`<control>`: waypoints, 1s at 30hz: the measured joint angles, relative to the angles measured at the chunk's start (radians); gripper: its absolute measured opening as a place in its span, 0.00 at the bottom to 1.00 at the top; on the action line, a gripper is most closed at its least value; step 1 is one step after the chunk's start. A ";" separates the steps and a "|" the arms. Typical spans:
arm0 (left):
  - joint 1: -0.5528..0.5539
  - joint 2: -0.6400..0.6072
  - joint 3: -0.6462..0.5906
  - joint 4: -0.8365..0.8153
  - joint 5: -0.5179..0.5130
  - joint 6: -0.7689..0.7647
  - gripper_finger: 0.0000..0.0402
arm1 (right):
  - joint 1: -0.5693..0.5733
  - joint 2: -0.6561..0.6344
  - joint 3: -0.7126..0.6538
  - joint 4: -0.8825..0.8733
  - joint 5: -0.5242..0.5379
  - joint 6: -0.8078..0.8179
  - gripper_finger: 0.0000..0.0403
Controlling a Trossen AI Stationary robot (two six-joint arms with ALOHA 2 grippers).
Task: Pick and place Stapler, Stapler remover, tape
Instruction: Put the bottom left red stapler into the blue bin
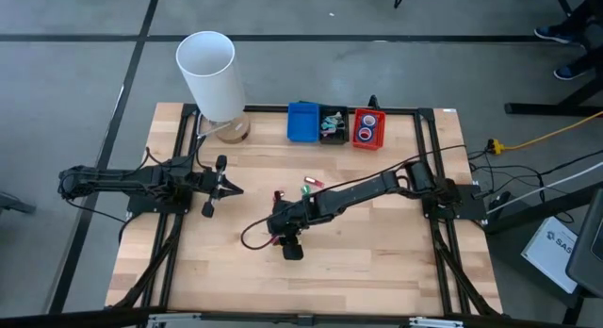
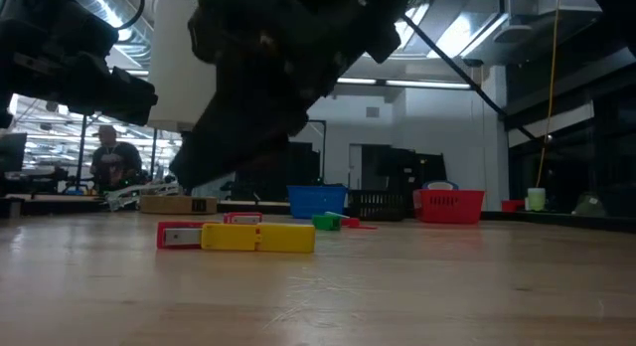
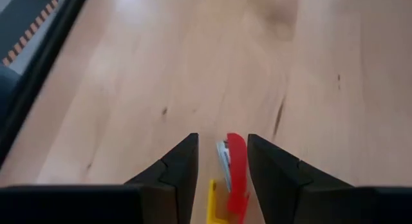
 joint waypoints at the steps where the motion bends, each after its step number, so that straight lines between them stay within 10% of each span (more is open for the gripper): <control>1: 0.000 0.000 0.000 0.000 0.000 0.000 0.04 | 0.001 0.003 0.000 0.000 0.004 0.000 0.34; 30: 0.000 0.000 0.000 0.000 0.000 0.000 0.04 | 0.010 0.054 -0.001 -0.052 0.130 -0.082 0.33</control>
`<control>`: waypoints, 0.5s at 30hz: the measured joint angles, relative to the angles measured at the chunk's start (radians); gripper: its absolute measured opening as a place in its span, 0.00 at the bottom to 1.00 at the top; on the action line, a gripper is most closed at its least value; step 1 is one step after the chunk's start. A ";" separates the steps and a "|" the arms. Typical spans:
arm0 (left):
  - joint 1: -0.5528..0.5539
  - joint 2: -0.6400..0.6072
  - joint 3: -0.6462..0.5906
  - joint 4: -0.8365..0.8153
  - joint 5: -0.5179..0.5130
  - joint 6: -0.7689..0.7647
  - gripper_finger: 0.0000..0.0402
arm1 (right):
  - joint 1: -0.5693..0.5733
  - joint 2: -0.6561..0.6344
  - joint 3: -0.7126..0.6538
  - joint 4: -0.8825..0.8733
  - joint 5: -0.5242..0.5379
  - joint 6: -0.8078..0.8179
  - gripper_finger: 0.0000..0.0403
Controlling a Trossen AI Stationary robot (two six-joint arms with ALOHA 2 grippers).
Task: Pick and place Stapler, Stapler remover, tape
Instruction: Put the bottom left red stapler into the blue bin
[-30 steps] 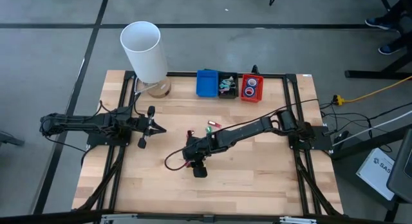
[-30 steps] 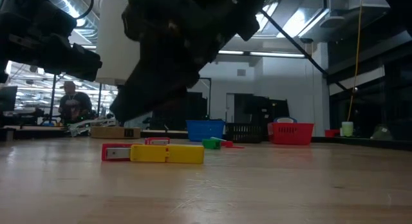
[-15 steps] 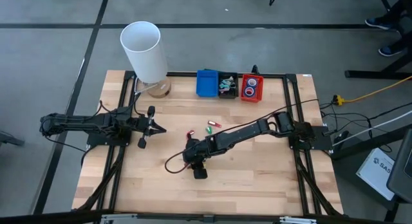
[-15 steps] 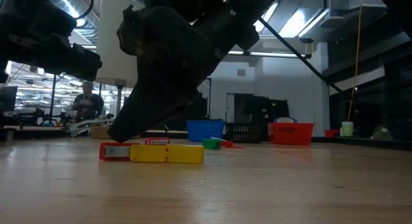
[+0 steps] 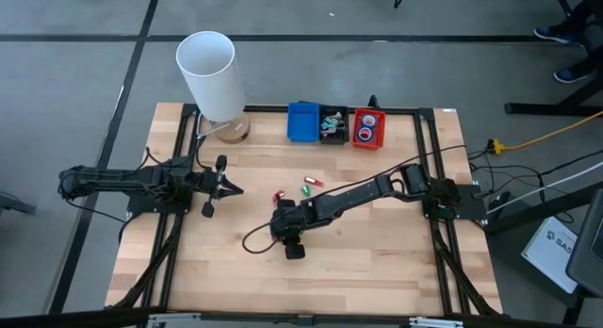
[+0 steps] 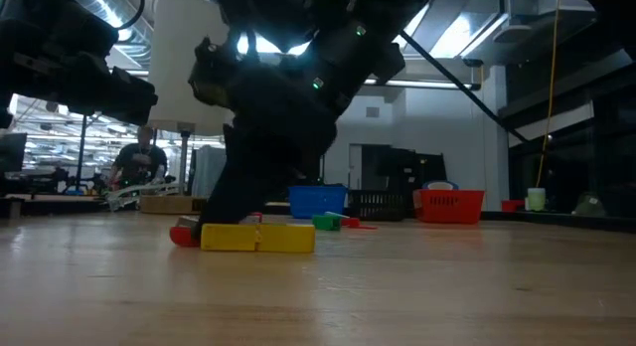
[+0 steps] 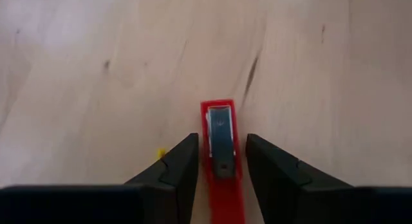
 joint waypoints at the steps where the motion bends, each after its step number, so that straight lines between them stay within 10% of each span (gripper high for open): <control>1: 0.000 0.000 0.000 0.000 0.000 0.000 0.04 | 0.000 0.000 0.000 -0.009 0.014 0.000 0.32; 15: 0.000 0.000 0.000 0.000 0.000 0.000 0.04 | -0.002 -0.004 0.007 -0.039 0.042 0.058 0.14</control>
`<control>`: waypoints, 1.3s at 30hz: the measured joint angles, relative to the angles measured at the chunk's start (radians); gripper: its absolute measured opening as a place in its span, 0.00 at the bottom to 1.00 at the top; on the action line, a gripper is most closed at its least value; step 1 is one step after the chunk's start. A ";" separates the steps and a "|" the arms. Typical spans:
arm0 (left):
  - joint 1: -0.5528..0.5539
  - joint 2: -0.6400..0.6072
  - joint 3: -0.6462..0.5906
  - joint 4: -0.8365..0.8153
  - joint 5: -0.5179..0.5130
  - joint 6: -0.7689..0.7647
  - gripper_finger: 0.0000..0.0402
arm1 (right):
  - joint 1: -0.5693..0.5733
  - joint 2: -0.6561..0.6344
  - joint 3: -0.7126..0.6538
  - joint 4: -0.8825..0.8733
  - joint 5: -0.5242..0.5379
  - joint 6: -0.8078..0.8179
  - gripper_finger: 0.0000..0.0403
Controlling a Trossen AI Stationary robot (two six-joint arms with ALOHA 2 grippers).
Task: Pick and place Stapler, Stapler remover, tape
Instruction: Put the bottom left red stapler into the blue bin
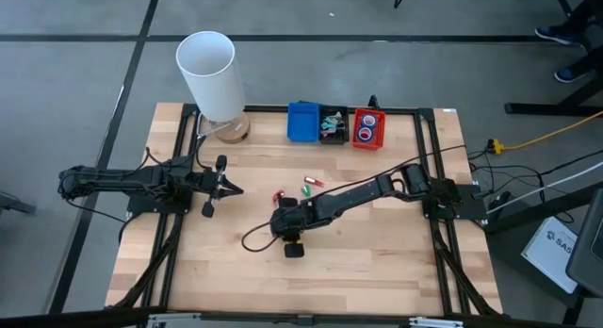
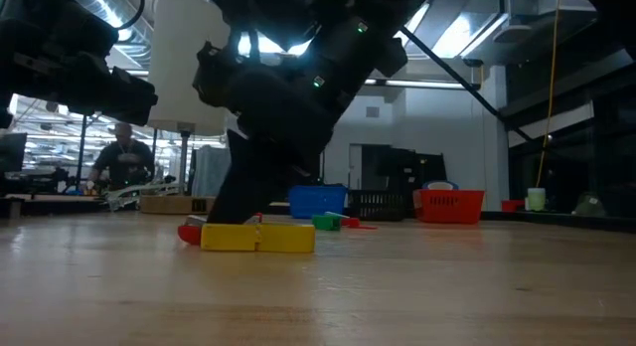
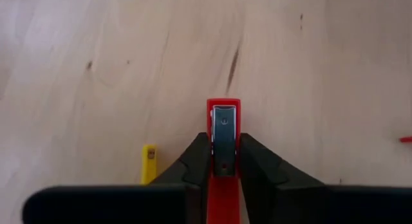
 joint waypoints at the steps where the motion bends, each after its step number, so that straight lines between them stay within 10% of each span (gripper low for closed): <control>1: 0.000 0.000 0.000 0.000 0.000 0.000 0.04 | -0.001 0.000 0.009 -0.014 0.000 0.022 0.14; 39: 0.000 0.000 0.000 0.000 0.000 0.000 0.04 | -0.174 -0.052 0.405 -0.348 -0.116 -0.089 0.16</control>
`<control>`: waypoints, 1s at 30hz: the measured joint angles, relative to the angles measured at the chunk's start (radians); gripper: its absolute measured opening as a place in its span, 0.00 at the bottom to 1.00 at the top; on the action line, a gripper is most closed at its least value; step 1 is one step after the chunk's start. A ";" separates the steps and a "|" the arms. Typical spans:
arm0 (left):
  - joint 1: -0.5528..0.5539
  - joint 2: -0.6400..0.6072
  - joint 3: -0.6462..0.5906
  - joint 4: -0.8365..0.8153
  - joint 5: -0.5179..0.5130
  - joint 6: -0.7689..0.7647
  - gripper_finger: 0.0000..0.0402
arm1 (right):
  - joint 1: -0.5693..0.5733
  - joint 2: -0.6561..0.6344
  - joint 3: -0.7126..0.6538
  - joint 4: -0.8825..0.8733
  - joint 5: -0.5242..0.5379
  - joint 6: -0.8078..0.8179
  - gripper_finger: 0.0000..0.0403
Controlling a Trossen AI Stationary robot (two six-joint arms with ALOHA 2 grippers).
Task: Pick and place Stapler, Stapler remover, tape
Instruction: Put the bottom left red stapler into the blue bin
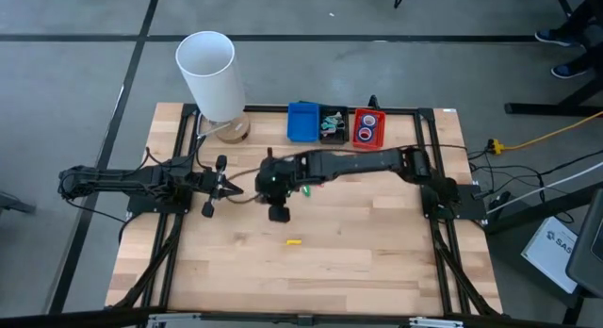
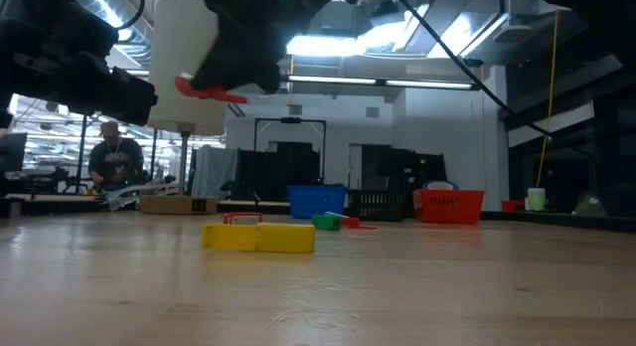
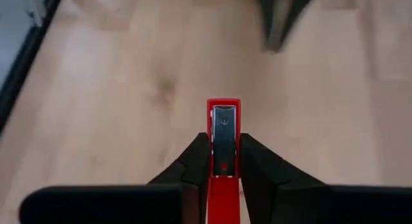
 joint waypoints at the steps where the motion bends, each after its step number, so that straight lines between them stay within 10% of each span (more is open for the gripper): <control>1: 0.000 0.000 0.000 0.000 0.000 0.000 0.04 | -0.013 -0.007 0.000 -0.008 0.000 -0.020 0.16; 30: 0.000 0.000 0.000 0.000 0.000 0.000 0.04 | -0.400 -0.083 -0.001 -0.175 -0.132 -0.468 0.16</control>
